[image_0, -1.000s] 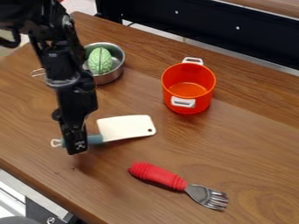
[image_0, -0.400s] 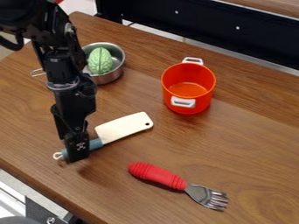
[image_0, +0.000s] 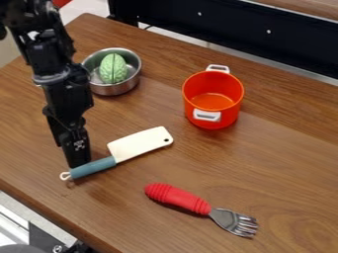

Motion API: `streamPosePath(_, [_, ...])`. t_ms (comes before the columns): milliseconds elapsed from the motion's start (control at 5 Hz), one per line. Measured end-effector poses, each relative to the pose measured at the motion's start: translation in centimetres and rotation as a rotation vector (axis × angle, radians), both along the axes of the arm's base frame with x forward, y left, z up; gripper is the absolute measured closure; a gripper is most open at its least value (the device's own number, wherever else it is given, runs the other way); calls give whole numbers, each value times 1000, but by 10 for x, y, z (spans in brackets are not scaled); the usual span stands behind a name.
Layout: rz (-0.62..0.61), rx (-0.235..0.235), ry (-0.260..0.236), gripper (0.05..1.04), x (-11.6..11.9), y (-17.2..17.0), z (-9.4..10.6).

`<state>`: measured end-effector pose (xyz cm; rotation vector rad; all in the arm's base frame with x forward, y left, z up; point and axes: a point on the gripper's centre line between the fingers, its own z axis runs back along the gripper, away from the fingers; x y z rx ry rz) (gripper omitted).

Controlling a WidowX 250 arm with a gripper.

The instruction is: Move the knife in the middle of the table

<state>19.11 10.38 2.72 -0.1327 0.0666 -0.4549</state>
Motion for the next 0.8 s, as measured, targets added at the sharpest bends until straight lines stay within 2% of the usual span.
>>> streamPosePath(200, [107,-16,-72,83,14,5,11])
streamPosePath(400, [326,-7,-172,83,43,14,27])
streamPosePath(600, [507,3,-207,83,66,26,47])
streamPosePath(800, [740,32,-199,83,92,43,60])
